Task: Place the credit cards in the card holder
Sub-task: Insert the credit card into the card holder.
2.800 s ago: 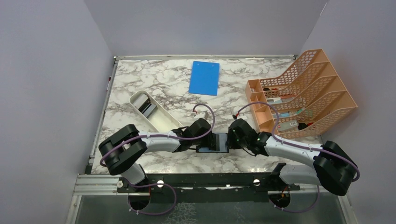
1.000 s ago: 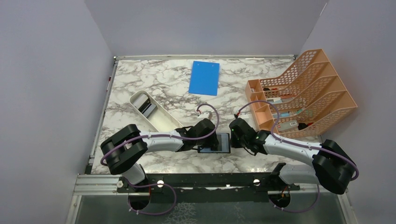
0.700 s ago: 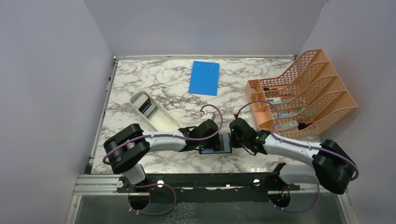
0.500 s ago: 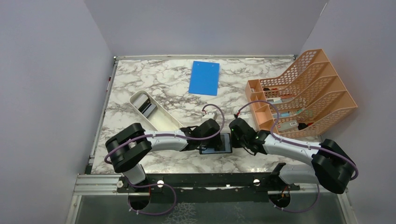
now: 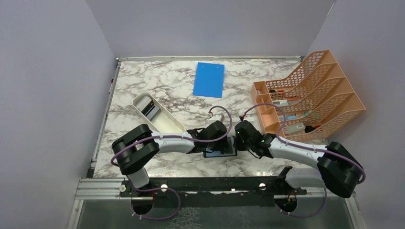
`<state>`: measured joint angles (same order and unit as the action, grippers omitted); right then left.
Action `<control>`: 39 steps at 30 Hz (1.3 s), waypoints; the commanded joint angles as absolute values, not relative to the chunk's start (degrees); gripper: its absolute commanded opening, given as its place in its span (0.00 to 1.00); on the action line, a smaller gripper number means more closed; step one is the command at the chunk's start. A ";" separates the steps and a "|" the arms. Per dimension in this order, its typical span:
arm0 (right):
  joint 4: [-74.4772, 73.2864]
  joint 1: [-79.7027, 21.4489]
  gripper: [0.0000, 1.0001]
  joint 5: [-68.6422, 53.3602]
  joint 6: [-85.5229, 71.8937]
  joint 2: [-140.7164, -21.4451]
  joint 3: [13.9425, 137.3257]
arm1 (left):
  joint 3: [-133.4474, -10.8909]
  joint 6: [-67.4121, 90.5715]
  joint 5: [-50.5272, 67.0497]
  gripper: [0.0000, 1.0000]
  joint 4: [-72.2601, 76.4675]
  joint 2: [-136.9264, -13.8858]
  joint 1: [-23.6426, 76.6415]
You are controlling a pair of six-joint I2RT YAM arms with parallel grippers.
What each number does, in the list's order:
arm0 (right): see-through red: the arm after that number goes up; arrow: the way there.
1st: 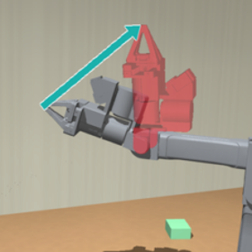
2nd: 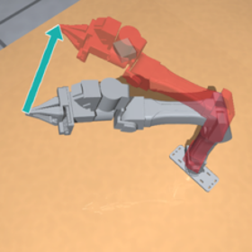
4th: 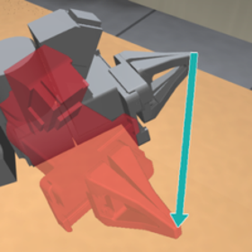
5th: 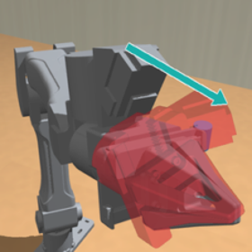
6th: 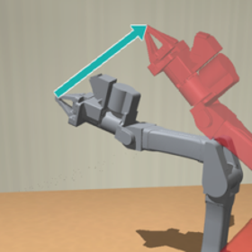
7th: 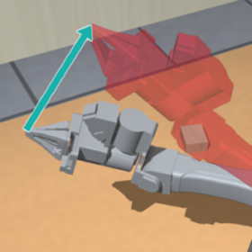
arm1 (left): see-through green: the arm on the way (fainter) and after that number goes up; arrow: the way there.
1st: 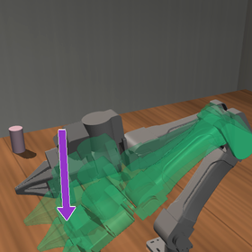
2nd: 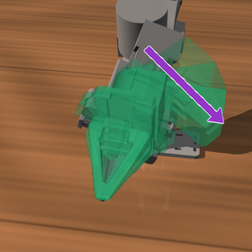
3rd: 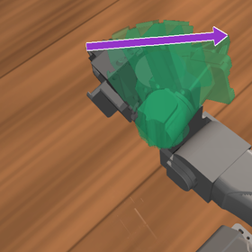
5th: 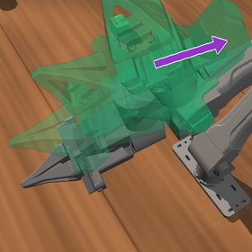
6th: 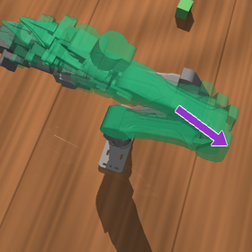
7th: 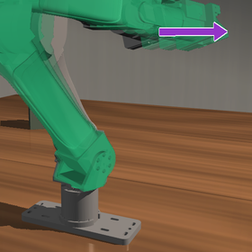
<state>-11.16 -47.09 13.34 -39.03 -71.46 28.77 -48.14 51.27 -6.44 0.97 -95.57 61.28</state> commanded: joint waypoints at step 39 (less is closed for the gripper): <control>-13.25 -46.32 0.23 14.02 -40.51 -71.77 28.86 | -52.69 50.87 -4.00 0.46 3.80 -98.50 62.31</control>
<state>-15.31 -46.50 14.70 -40.03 -69.93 28.91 -51.18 51.33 -5.58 1.04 -98.08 61.65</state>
